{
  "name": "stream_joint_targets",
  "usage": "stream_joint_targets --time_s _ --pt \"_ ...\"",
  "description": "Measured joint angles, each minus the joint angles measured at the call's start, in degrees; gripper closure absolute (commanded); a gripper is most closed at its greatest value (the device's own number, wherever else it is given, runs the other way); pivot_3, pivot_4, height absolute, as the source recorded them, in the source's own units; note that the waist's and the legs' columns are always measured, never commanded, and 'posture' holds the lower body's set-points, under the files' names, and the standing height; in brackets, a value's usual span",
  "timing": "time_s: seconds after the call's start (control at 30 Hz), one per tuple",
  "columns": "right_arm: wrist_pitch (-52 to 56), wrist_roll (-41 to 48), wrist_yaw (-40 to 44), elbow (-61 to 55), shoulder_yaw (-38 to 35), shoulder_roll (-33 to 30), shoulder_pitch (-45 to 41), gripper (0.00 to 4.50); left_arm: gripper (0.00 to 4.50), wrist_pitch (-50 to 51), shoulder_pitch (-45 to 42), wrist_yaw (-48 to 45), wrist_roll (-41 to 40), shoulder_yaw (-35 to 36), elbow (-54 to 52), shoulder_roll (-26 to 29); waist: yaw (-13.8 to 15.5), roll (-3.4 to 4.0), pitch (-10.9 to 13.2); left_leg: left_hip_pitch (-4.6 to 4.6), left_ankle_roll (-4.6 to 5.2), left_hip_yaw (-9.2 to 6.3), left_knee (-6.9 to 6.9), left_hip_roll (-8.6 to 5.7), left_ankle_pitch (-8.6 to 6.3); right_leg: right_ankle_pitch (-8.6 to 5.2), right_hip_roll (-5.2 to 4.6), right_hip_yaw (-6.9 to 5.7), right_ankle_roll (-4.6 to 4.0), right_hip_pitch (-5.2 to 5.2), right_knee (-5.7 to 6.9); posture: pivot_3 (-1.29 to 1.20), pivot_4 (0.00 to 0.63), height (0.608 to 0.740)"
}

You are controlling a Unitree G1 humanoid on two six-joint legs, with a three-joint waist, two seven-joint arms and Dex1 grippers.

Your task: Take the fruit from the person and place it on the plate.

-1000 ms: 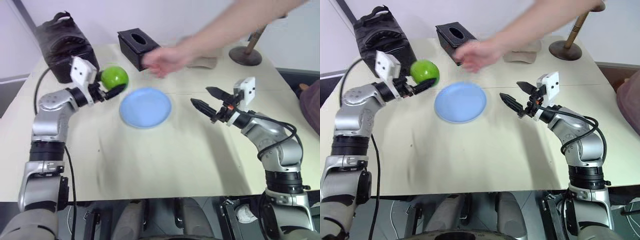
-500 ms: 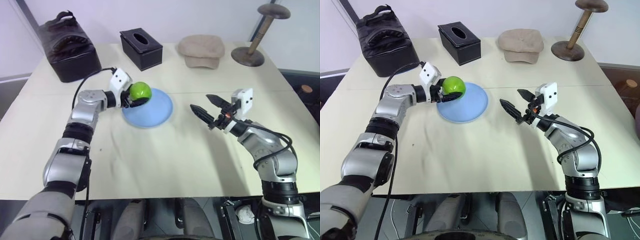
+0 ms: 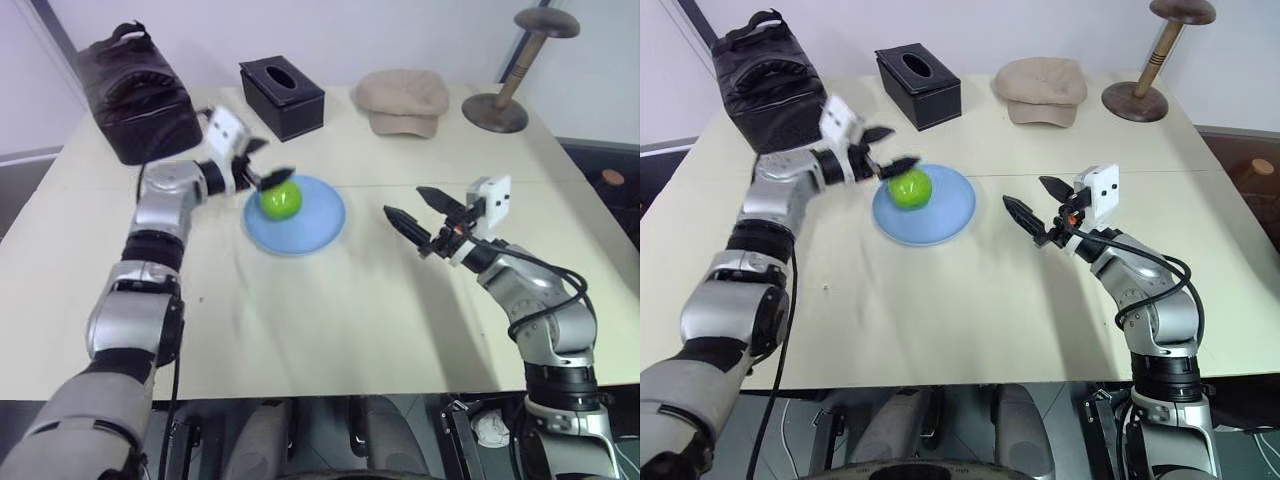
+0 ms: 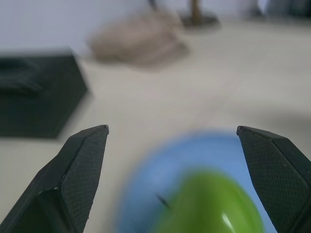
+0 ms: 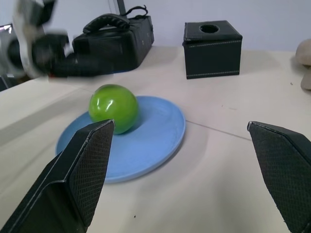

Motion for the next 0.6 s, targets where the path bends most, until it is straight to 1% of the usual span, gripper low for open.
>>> stream_joint_targets --time_s 0.07,0.13,0.2,0.23,0.27,0.33,0.4,0.43,0.5,0.57,0.6 --pt "-0.5 -0.1 0.4 1.0 -0.2 -0.1 -1.1 0.0 0.07 1.8 -0.2 1.2 -1.9 3.1 -2.7 3.0 -0.6 0.0 0.0 0.02 0.0 -0.01 -0.01 0.01 0.0 0.0 0.0 0.0 0.0 -0.01 0.06 0.0 0.15 0.74" --pt "-1.6 -0.5 0.8 3.2 -0.5 -0.2 -2.1 0.0 0.07 5.2 1.4 2.7 -4.0 6.4 -8.5 5.5 -0.8 0.01 0.0 0.03 0.0 -0.02 -0.03 0.02 0.0 0.0 0.01 0.01 0.0 -0.02 0.1 0.0 0.15 0.74" --pt "-3.2 -1.8 0.9 6.0 -0.3 -0.2 -3.8 0.0 0.07 9.3 6.8 4.4 -6.4 9.1 -18.1 7.5 -1.0 0.05 0.0 0.07 0.0 0.04 -0.05 0.01 0.0 0.0 -0.07 0.12 0.0 -0.02 0.12 0.0 0.15 0.74" --pt "-4.5 -2.7 0.7 8.0 -0.6 -0.2 -5.1 0.0 0.07 12.1 11.2 5.5 -7.6 10.3 -23.7 8.4 -0.9 0.05 0.0 0.08 -0.01 0.02 -0.06 0.01 0.0 0.0 -0.06 0.12 -0.01 -0.02 0.13 0.0 0.15 0.74" --pt "-5.1 -3.2 0.7 8.7 -0.8 -0.2 -5.6 0.0 0.07 13.5 13.4 6.1 -8.0 10.9 -25.7 8.6 -0.8 0.05 0.0 0.07 -0.01 0.01 -0.05 0.01 0.0 0.0 -0.06 0.11 -0.01 -0.02 0.16 0.0 0.15 0.74" --pt "-6.9 -4.5 0.6 11.1 -0.5 0.0 -7.2 0.0 0.07 17.5 20.8 8.6 -8.5 12.0 -33.5 9.8 -0.7 0.05 0.0 0.07 -0.01 0.0 -0.05 0.01 0.0 0.0 -0.08 0.12 -0.01 -0.04 0.15 0.0 0.15 0.74" --pt "-8.6 -5.5 0.6 13.6 -0.4 0.2 -8.8 0.0 0.07 21.4 30.1 12.6 -9.4 15.4 -43.0 9.7 -0.8 0.05 0.0 0.07 -0.02 0.02 -0.06 0.01 -0.01 0.0 -0.12 0.16 -0.01 -0.05 0.13 0.0 0.15 0.74" --pt "-9.3 -5.9 0.6 14.7 -0.7 0.2 -9.1 0.0 0.07 23.3 33.2 14.4 -9.7 16.3 -45.7 9.6 -0.7 0.04 0.0 0.04 -0.02 -0.01 -0.06 0.01 -0.01 0.0 -0.13 0.14 -0.02 -0.06 0.12 0.0 0.15 0.74" --pt "-9.9 -6.4 0.7 16.5 -0.5 0.4 -9.8 0.0 0.07 26.7 37.3 18.1 -10.8 19.0 -50.7 9.1 -0.2 0.03 0.0 0.01 -0.03 -0.08 -0.04 0.01 -0.01 0.0 -0.14 0.08 -0.03 -0.06 0.13 0.0 0.15 0.74" --pt "-10.7 -6.7 0.8 18.2 -0.4 1.2 -10.8 0.0 0.07 29.2 42.5 21.5 -12.8 22.8 -58.8 7.9 -0.4 0.03 0.0 0.04 -0.04 -0.02 -0.04 0.01 -0.01 0.0 -0.18 0.11 -0.03 -0.01 0.07 0.0 0.15 0.74" --pt "-11.1 -6.8 0.8 18.8 -0.4 1.2 -11.0 0.0 0.07 30.0 44.4 22.5 -13.4 23.6 -61.4 7.3 -0.3 0.03 0.0 0.04 -0.04 -0.03 -0.04 -0.01 -0.01 0.0 -0.21 0.11 -0.03 0.0 0.08 0.0 0.15 0.74"
